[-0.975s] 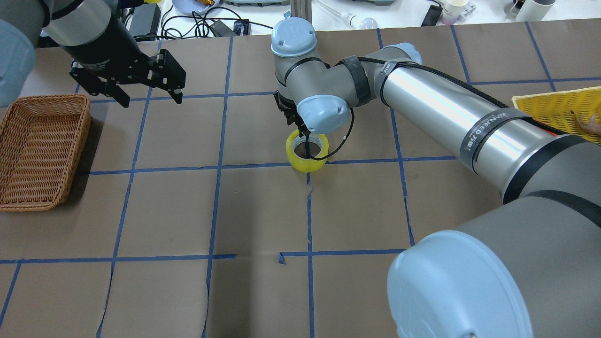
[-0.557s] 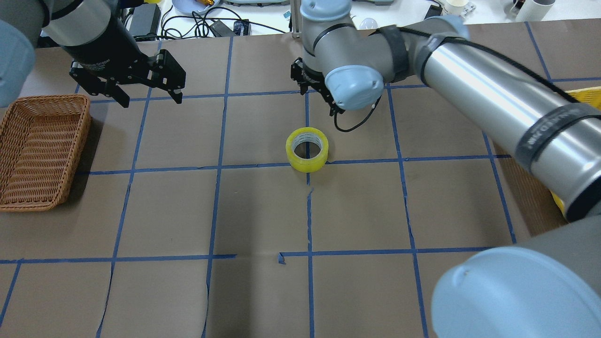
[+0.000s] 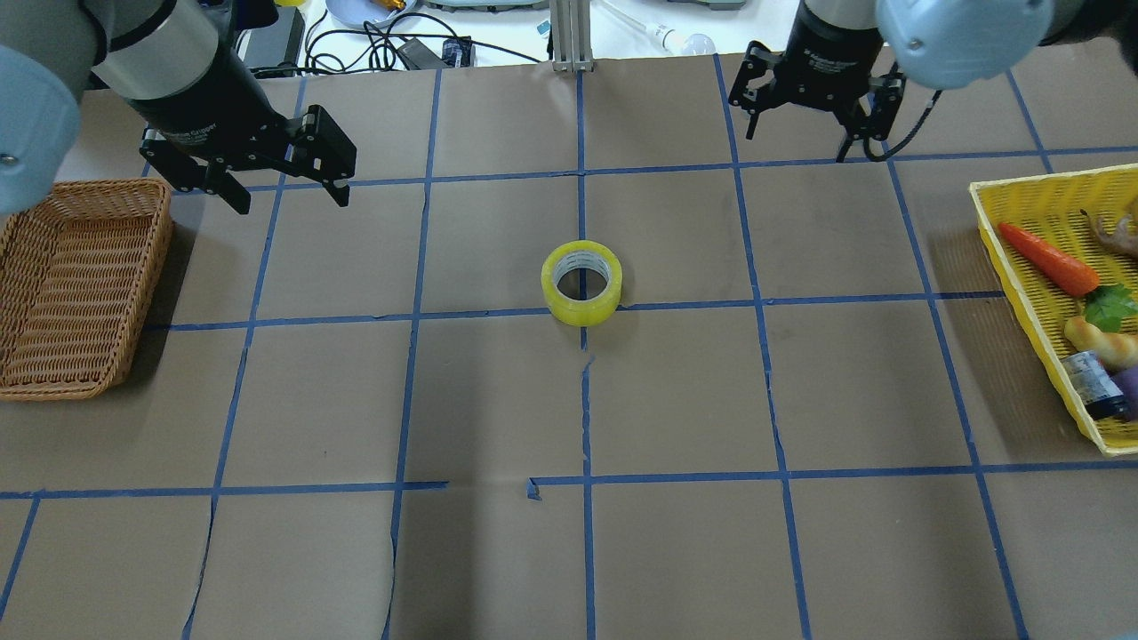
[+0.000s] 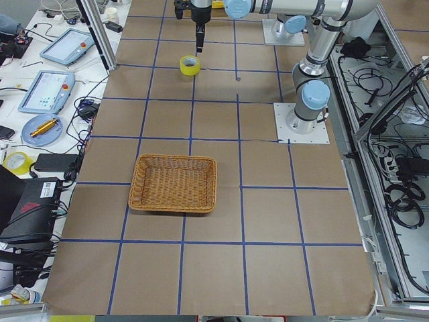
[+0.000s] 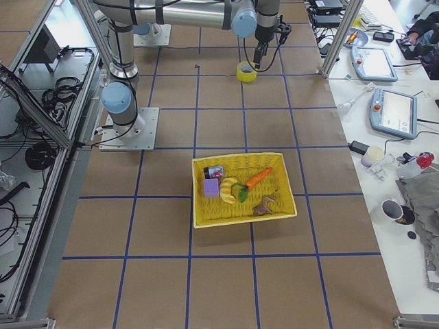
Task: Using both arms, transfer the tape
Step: 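Open the right gripper and lift it away while the left arm moves forward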
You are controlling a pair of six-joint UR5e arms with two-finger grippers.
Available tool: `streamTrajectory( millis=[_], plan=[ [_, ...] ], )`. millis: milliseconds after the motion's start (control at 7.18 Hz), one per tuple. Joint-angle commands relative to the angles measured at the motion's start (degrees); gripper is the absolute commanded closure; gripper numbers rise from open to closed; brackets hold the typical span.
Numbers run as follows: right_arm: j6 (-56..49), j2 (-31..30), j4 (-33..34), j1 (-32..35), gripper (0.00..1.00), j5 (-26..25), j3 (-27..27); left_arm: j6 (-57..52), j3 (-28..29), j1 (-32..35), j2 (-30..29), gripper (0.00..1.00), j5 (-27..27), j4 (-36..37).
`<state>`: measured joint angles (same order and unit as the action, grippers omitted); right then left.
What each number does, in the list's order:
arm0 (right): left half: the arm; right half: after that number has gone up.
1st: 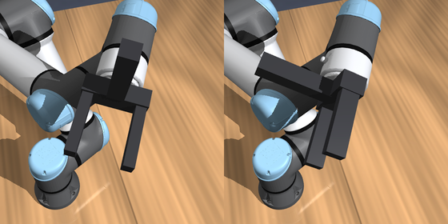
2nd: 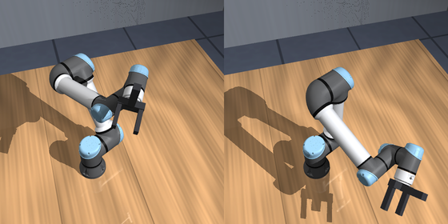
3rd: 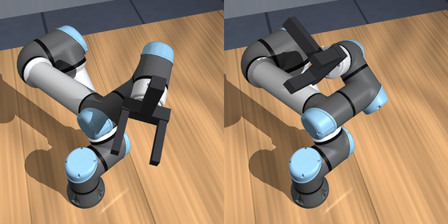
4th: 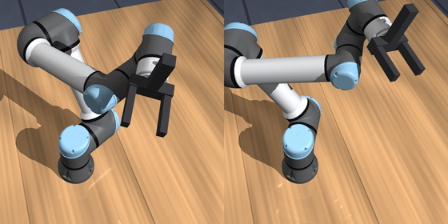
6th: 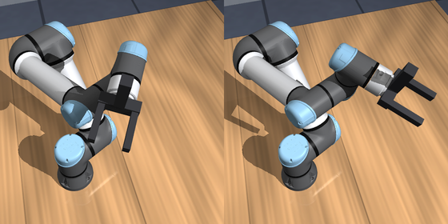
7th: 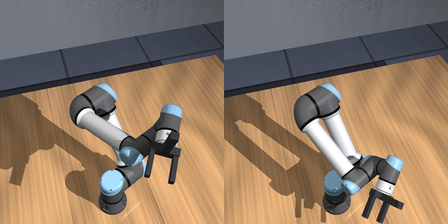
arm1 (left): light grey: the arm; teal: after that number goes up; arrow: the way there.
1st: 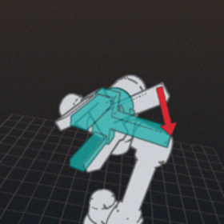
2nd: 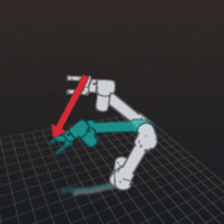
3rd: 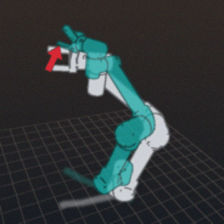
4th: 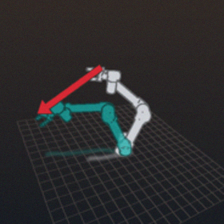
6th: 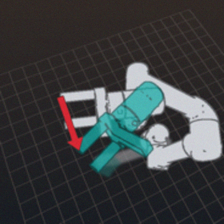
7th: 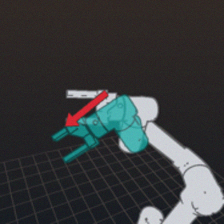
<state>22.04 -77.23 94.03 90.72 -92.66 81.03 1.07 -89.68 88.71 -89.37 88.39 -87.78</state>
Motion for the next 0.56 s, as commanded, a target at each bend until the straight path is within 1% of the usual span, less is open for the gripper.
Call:
streamTrajectory(
  millis=[0, 139, 279, 418],
  plan=[
    [-2.4, -2.5, -6.1, 1.1, 0.00, -3.2, 2.5, 4.0, -0.2, 0.9, -1.9, 0.00, -0.3, 0.8],
    [-5.7, -3.4, -6.4, 4.2, 0.00, -2.6, 4.6, 6.2, -0.6, 3.0, -4.4, 0.00, -0.8, 3.9],
    [-10.4, -4.1, -5.9, 4.6, 0.00, -2.3, 4.5, 12.7, -2.3, 7.3, -8.5, 0.03, -0.7, 11.7],
    [-12.4, -5.2, -5.8, 4.1, 0.00, -2.4, 5.0, 14.5, -4.0, 10.4, -12.6, 0.02, -0.2, 19.1]
  ],
)
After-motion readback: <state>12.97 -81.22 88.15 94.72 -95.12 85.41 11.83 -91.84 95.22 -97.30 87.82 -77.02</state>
